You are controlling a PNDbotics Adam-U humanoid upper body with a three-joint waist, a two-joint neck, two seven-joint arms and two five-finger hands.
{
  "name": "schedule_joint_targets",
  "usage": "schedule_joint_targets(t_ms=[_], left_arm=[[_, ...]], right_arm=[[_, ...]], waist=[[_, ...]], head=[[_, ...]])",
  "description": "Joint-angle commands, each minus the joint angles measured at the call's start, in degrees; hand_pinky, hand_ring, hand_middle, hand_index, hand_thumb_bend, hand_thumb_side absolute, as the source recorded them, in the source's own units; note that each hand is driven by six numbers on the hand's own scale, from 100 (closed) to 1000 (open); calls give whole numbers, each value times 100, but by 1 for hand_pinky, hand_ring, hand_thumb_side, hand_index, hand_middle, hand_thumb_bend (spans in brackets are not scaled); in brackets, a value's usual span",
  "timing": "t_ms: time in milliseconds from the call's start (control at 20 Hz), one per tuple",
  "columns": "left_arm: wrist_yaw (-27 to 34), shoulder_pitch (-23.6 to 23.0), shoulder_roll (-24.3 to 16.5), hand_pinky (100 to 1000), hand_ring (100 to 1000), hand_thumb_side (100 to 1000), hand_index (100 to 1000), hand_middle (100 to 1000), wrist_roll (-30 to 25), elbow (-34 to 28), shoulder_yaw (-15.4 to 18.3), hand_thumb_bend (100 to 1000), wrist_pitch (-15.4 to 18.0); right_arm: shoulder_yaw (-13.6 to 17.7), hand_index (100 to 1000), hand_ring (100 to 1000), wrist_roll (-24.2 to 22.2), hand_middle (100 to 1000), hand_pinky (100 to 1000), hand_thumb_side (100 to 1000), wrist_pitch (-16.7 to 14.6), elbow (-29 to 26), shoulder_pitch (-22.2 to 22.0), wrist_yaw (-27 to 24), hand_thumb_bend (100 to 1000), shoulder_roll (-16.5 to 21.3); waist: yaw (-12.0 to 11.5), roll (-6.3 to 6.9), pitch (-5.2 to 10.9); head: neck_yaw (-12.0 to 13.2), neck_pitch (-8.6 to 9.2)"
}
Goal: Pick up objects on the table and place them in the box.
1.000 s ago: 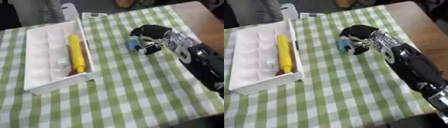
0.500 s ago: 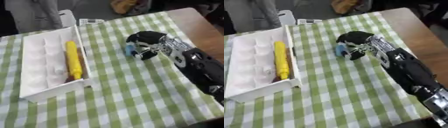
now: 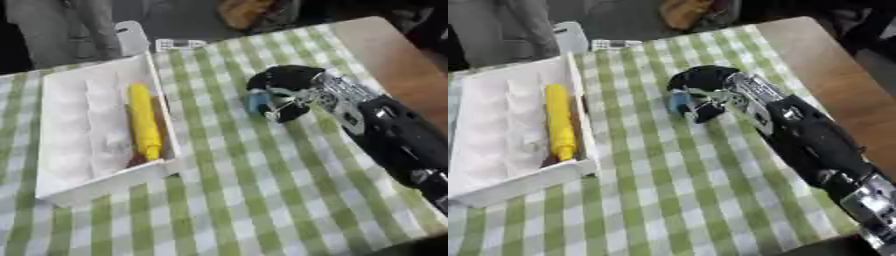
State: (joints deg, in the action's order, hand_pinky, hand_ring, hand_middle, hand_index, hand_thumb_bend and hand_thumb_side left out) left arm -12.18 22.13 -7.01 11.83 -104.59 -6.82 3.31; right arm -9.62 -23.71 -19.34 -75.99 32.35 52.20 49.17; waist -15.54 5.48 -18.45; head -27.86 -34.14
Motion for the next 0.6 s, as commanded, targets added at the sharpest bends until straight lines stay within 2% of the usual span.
schedule_joint_targets(t_ms=[50, 250, 400, 450, 500, 600], left_arm=[[-1, 67, -118, 728, 1000, 826, 753, 616, -15, -118, 33, 100, 14], [-2, 70, -113, 728, 1000, 827, 752, 615, -19, -119, 35, 100, 17], [-4, 69, -110, 728, 1000, 826, 752, 615, -21, -119, 37, 100, 19], [-5, 68, -109, 728, 1000, 826, 752, 615, -21, -120, 38, 100, 21], [-5, 67, -109, 728, 1000, 826, 752, 615, -21, -121, 38, 100, 22], [-7, 64, -106, 729, 1000, 826, 752, 616, -21, -121, 39, 100, 24]], right_arm=[[30, 983, 934, -125, 919, 995, 418, 2, 0, 83, 185, 230, 192], [51, 982, 921, -249, 905, 984, 431, 30, 45, 46, 351, 220, 174], [63, 936, 829, -326, 802, 924, 416, 25, 67, 33, 335, 200, 161], [65, 936, 829, -343, 802, 924, 416, 27, 68, 29, 321, 200, 160], [69, 867, 758, -355, 677, 859, 392, 35, 66, 29, 316, 183, 163], [72, 765, 684, -309, 552, 801, 367, 34, 32, 17, 287, 182, 155]], waist=[[-14, -15, 47], [-18, -26, 46], [-12, -37, 55], [-10, -39, 58], [-8, -40, 61], [-5, -48, 74]], head=[[-28, 69], [-40, 69], [-49, 73], [-50, 74], [-53, 78], [-64, 86]])
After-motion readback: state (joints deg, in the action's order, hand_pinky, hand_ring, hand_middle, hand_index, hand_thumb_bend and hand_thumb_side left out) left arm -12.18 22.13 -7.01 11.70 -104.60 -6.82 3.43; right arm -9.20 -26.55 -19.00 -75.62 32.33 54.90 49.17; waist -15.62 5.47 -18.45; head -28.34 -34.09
